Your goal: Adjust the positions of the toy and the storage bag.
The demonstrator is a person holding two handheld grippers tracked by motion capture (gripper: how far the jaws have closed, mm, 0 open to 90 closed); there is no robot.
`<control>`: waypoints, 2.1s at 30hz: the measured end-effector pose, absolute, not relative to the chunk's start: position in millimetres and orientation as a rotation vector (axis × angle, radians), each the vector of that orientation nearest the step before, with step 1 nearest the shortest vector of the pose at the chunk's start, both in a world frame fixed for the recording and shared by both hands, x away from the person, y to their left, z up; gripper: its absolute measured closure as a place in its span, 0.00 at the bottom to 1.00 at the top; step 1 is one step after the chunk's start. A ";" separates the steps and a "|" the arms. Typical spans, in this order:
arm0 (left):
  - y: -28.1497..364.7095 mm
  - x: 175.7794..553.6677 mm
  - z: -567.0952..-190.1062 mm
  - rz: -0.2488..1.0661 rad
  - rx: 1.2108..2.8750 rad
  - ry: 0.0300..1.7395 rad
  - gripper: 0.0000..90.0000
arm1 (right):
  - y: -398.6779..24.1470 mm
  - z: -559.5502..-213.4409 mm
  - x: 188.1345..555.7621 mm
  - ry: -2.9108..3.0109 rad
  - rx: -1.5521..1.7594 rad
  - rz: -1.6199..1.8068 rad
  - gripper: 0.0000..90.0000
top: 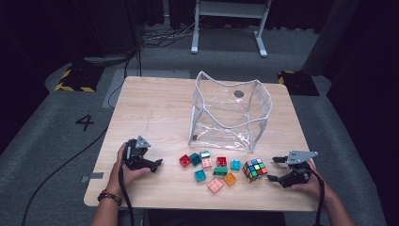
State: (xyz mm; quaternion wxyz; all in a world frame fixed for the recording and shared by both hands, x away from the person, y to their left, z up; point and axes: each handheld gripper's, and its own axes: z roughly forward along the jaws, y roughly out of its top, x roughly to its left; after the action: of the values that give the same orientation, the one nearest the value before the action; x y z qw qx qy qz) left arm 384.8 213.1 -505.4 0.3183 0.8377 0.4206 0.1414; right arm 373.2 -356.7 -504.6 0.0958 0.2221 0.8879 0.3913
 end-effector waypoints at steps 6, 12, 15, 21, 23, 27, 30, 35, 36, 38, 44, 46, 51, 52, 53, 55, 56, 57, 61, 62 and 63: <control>213.2 385.2 -505.3 0.376 2.205 1.105 0.00 | -354.5 -504.1 371.4 2.645 0.640 1.153 0.18; 213.6 385.2 -505.3 0.383 2.204 1.101 0.00 | -348.4 -503.7 370.1 2.668 0.613 1.153 0.17; 214.2 384.9 -505.0 0.386 2.206 1.100 0.00 | -340.4 -504.0 369.1 2.673 0.599 1.160 0.17; 214.2 384.9 -505.1 0.384 2.205 1.100 0.00 | -328.8 -503.6 372.9 2.717 0.520 1.165 0.17; 214.1 384.9 -505.2 0.383 2.205 1.100 0.00 | -326.7 -503.1 374.7 2.730 0.511 1.177 0.17; 214.2 384.9 -505.1 0.384 2.206 1.100 0.00 | -323.0 -503.3 379.2 2.751 0.493 1.205 0.16; 214.1 385.0 -505.1 0.383 2.205 1.100 0.00 | -316.7 -503.7 380.7 2.752 0.469 1.217 0.17; 214.2 385.0 -505.1 0.386 2.206 1.099 0.00 | -303.2 -500.9 377.0 2.762 0.450 1.263 0.18; 214.2 384.9 -505.1 0.384 2.205 1.100 0.00 | -303.2 -500.9 377.0 2.762 0.450 1.263 0.18; 214.2 385.0 -505.2 0.383 2.205 1.100 0.00 | -300.4 -497.7 378.3 2.731 0.399 1.285 0.17; 214.3 384.9 -505.0 0.387 2.206 1.099 0.00 | -300.6 -494.6 378.4 2.698 0.402 1.338 0.22; 214.2 384.9 -505.0 0.386 2.206 1.100 0.00 | -301.0 -494.0 377.9 2.700 0.384 1.336 0.29; 214.1 384.9 -505.2 0.383 2.205 1.100 0.00 | -301.4 -491.8 374.7 2.687 0.357 1.337 0.38; 214.1 384.9 -505.2 0.383 2.205 1.100 0.00 | -301.0 -492.2 374.3 2.681 0.357 1.338 0.38; 214.3 384.9 -505.0 0.388 2.206 1.100 0.00 | -301.0 -492.2 374.3 2.681 0.357 1.338 0.38; 214.3 384.9 -505.0 0.388 2.206 1.099 0.00 | -301.9 -491.8 372.1 2.678 0.352 1.323 0.38; 214.2 384.9 -505.0 0.386 2.206 1.099 0.00 | -302.5 -491.9 371.6 2.678 0.355 1.325 0.38; 214.2 384.9 -505.1 0.386 2.206 1.099 0.00 | -303.4 -492.2 371.1 2.676 0.360 1.330 0.38; 214.2 384.9 -505.1 0.386 2.206 1.099 0.00 | -308.1 -492.3 369.4 2.667 0.417 1.341 0.38; 214.2 384.9 -505.0 0.386 2.206 1.100 0.00 | -308.2 -492.4 369.4 2.666 0.414 1.343 0.37; 214.2 384.9 -505.0 0.386 2.206 1.100 0.00 | -308.2 -492.4 369.4 2.666 0.414 1.343 0.37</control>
State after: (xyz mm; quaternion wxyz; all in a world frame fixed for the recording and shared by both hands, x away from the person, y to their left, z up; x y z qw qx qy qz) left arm 384.9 214.2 -505.0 0.3179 0.8383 0.4179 0.1467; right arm 369.4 -308.2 -492.4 0.0638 0.1369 0.8828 0.4448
